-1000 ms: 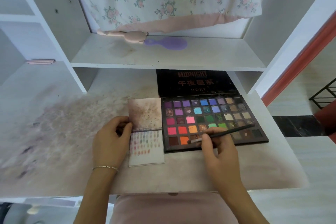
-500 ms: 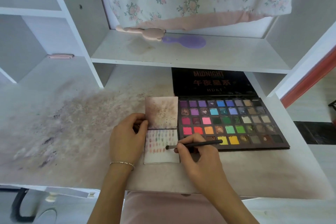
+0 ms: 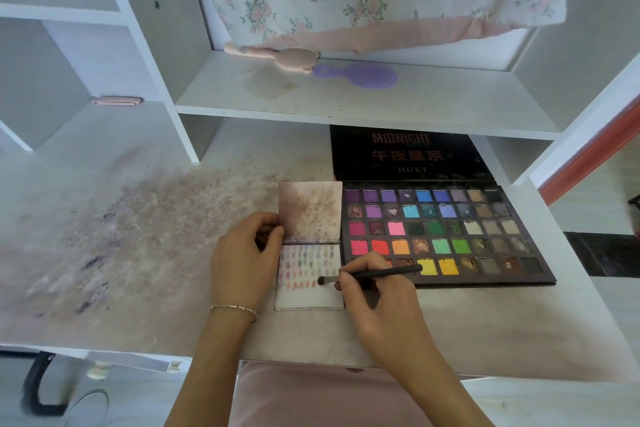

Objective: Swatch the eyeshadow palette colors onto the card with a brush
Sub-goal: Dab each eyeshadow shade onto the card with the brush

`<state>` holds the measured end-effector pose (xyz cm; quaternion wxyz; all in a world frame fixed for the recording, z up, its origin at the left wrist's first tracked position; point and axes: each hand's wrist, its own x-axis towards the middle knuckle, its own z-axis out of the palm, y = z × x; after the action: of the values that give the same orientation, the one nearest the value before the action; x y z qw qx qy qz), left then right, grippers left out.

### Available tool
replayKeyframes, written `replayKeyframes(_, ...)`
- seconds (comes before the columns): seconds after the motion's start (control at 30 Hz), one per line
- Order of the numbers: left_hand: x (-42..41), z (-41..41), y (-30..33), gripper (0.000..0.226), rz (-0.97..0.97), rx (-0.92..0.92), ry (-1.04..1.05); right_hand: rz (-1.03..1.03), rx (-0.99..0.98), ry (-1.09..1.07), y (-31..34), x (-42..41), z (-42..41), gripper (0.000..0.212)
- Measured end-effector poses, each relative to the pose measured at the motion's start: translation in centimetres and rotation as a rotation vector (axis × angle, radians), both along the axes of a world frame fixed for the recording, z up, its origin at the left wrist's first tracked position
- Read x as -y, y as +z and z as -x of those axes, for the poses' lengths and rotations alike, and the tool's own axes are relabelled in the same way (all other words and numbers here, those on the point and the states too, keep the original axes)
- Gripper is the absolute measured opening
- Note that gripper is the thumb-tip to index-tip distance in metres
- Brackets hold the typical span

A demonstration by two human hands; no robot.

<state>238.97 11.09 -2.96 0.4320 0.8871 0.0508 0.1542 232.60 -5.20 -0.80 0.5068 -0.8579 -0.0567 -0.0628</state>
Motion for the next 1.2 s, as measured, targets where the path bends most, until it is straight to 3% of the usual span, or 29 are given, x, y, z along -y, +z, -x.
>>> replayKeyframes(1.2, 0.05, 0.05, 0.03, 0.012, -0.001, 0.018, -0.007, -0.006, -0.042, 0.017, 0.02, 0.04, 0.05, 0.027)
